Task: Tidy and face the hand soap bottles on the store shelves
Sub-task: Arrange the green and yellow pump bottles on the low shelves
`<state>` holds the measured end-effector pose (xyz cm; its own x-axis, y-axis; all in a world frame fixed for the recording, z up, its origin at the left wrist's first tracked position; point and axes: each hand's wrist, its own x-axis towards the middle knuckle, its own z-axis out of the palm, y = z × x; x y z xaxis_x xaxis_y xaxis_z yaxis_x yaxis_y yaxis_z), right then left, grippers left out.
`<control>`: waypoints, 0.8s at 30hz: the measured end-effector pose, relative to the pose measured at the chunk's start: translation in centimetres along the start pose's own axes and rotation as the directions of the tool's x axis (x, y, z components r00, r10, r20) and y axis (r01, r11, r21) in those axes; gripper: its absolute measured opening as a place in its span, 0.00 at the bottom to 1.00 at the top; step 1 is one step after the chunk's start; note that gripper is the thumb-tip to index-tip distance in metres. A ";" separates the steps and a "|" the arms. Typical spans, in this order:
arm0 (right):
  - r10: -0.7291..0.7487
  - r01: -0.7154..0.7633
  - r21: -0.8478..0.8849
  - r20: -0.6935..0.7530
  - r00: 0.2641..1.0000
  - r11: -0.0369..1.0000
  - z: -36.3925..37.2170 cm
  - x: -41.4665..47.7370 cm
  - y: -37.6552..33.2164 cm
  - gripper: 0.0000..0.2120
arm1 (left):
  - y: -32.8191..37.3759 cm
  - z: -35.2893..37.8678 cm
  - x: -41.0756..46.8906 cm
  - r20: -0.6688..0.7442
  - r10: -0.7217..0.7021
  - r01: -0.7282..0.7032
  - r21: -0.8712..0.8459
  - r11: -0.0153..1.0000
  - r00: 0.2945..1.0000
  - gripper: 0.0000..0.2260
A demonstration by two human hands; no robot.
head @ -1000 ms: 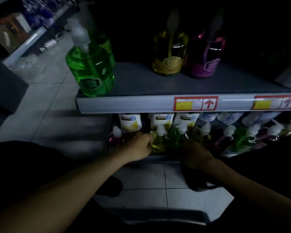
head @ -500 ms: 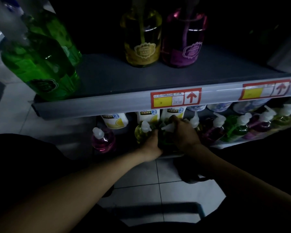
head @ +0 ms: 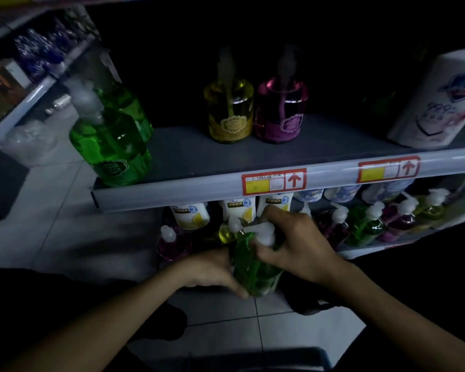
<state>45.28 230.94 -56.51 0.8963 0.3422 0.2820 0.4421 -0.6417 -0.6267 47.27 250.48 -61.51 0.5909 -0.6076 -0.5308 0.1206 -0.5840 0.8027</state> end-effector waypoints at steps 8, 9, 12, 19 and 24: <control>0.033 0.055 0.236 -0.354 0.934 0.970 -5.5 5.2 -7.5 0.12 | 7.7 -2.6 -6.7 -0.254 0.382 -0.452 -0.337 0.826 0.889 0.26; 0.034 0.063 0.229 -0.398 0.917 0.971 -6.0 5.7 -8.4 0.11 | 8.3 -3.1 -7.2 -0.326 0.396 -0.502 -0.372 0.781 0.858 0.23; 0.102 0.008 0.274 -0.384 0.918 0.962 -5.6 6.6 -9.5 0.13 | 9.1 -4.7 -8.0 -0.511 0.373 -0.600 -0.403 0.691 0.774 0.18; 0.197 -0.184 0.592 0.044 0.979 0.785 -2.3 9.2 -8.8 0.27 | 9.0 -8.0 -8.6 -0.719 0.307 -0.671 -0.291 0.682 0.624 0.18; 0.170 -0.264 0.661 0.204 0.964 0.702 -1.6 12.7 -7.9 0.21 | 8.3 -8.5 -7.5 -0.784 0.264 -0.624 -0.191 0.758 0.562 0.25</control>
<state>53.23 239.29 -46.81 0.9325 0.3607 0.0170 0.0519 -0.0872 -0.9948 50.65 254.76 -48.55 0.9891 -0.0739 0.1270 -0.1244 0.0392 0.9915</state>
